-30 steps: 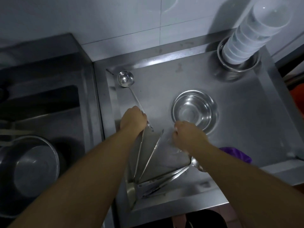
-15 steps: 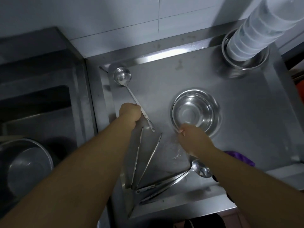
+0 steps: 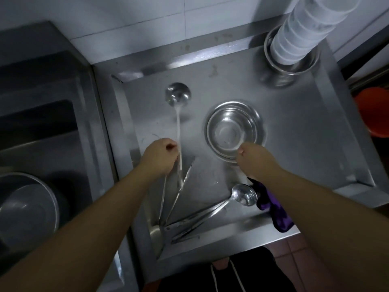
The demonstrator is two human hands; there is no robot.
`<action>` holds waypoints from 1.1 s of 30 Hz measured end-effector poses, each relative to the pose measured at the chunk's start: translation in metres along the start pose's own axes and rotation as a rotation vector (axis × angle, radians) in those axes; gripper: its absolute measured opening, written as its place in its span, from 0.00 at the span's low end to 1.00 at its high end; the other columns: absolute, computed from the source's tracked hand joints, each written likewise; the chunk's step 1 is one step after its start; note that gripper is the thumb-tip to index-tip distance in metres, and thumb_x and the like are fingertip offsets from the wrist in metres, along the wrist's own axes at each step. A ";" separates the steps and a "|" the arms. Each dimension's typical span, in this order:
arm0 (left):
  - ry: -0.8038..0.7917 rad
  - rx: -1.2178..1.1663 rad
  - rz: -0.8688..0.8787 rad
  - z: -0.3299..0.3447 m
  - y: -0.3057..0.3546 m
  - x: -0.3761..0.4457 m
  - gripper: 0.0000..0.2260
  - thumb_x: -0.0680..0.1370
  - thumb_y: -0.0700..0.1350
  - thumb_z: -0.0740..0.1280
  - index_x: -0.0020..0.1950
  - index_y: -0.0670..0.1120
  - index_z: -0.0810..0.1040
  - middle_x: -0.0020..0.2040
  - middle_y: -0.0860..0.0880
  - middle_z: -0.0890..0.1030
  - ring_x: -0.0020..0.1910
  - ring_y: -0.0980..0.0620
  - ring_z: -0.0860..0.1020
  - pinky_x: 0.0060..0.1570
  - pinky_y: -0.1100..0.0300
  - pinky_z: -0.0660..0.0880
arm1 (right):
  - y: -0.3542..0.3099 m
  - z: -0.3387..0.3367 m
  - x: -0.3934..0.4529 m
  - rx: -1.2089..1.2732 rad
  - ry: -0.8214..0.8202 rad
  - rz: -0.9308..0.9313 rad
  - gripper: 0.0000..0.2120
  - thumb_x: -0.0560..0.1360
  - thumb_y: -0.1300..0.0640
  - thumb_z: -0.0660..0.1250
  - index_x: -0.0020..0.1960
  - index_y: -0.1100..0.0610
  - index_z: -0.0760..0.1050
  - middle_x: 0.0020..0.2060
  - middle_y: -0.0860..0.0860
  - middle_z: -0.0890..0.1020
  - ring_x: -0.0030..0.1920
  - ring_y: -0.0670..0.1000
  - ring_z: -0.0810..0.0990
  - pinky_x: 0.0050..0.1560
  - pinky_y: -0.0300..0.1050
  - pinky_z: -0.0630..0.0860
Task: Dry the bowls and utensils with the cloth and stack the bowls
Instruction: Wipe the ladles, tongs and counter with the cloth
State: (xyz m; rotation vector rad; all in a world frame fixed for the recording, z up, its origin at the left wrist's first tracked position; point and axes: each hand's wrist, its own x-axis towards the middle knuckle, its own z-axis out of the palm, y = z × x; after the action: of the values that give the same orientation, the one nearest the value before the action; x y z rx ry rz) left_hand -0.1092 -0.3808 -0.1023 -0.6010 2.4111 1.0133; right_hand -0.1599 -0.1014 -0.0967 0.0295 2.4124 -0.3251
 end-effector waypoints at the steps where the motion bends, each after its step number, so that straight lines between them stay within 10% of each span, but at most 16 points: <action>1: -0.039 0.036 0.057 0.004 0.001 -0.013 0.07 0.82 0.45 0.67 0.46 0.51 0.83 0.38 0.55 0.82 0.41 0.53 0.80 0.42 0.59 0.72 | 0.004 0.000 -0.002 0.008 0.007 0.010 0.13 0.84 0.58 0.58 0.63 0.59 0.78 0.61 0.59 0.82 0.61 0.61 0.81 0.59 0.51 0.76; 18: -0.510 0.473 0.336 0.085 -0.024 -0.128 0.07 0.83 0.46 0.64 0.53 0.48 0.81 0.54 0.48 0.84 0.54 0.47 0.79 0.46 0.59 0.67 | 0.101 0.011 -0.070 0.125 0.114 0.237 0.12 0.80 0.61 0.58 0.58 0.58 0.78 0.59 0.60 0.82 0.54 0.62 0.79 0.57 0.50 0.76; 33: -0.315 0.488 0.210 0.119 -0.033 -0.129 0.05 0.80 0.47 0.66 0.55 0.49 0.78 0.50 0.48 0.82 0.51 0.43 0.81 0.52 0.51 0.79 | 0.113 0.037 -0.100 0.184 0.089 0.218 0.09 0.82 0.56 0.58 0.56 0.54 0.76 0.49 0.56 0.81 0.52 0.62 0.81 0.48 0.50 0.74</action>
State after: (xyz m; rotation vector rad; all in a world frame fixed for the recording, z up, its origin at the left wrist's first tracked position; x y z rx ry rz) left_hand 0.0407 -0.2853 -0.1228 -0.0146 2.3372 0.5077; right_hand -0.0484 0.0061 -0.0847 0.3943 2.4303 -0.4508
